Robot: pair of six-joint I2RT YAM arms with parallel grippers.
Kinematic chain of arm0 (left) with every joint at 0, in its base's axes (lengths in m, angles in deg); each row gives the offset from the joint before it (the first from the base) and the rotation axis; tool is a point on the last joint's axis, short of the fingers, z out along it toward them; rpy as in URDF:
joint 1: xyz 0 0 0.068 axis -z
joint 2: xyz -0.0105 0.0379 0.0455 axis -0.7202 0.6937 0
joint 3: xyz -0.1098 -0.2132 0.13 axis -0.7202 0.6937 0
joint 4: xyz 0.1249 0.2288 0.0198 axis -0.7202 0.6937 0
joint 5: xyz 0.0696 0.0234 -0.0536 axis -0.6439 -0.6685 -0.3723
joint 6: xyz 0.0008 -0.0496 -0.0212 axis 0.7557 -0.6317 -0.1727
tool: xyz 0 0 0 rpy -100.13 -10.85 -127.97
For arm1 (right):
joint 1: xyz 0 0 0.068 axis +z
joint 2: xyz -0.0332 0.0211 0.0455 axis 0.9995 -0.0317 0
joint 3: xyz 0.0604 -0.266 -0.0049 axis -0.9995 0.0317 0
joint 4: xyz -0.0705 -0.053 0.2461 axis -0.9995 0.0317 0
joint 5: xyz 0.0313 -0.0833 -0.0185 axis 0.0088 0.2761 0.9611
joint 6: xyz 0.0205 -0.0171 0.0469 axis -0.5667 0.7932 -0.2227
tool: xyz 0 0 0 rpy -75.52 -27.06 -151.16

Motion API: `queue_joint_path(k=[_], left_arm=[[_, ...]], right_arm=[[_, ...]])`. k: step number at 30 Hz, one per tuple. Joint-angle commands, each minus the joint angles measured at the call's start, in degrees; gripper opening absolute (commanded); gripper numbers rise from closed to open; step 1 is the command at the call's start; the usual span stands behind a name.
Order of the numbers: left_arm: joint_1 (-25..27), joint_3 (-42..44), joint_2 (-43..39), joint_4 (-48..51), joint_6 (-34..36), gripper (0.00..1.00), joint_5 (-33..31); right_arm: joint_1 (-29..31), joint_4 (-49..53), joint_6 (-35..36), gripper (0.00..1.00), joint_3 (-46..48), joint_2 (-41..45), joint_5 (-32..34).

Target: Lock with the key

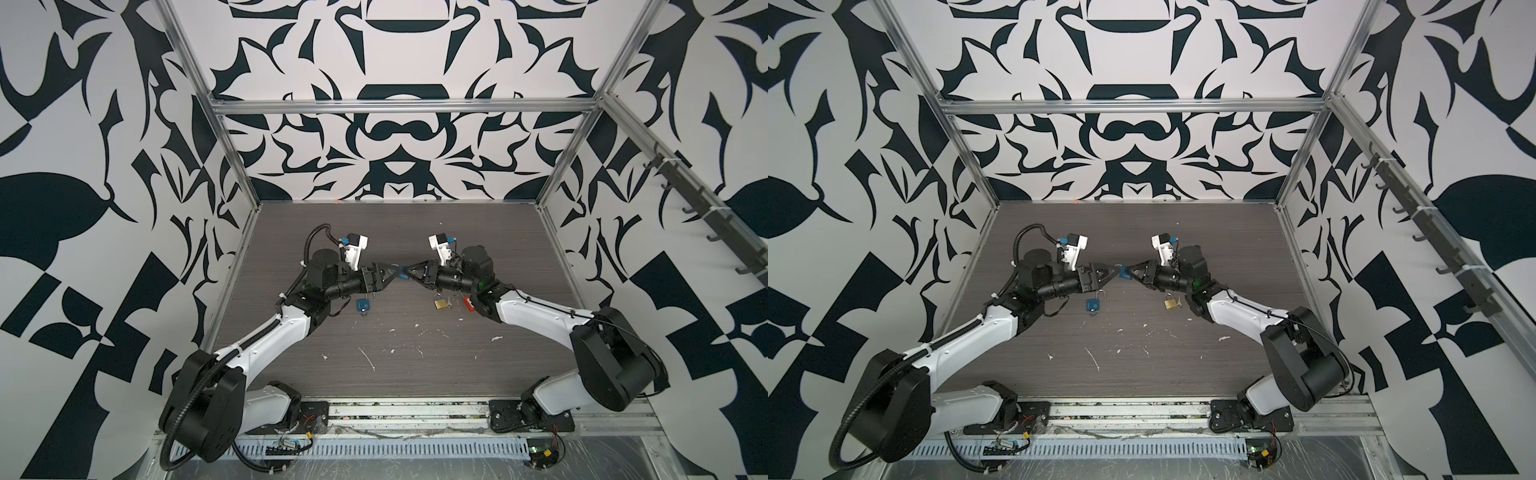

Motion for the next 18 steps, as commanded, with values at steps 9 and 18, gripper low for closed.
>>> queue_joint_path(k=[9,18], left_arm=[[-0.66,6.62,-4.88,-6.17,-0.8,0.93,-3.7],[-0.66,11.75,4.44,-35.16,-16.44,0.88,-0.59]], right_arm=[[-0.49,-2.08,-2.39,0.0,2.54,8.42,9.34],[-0.38,-6.92,-5.9,0.0,3.84,10.65,6.79]])
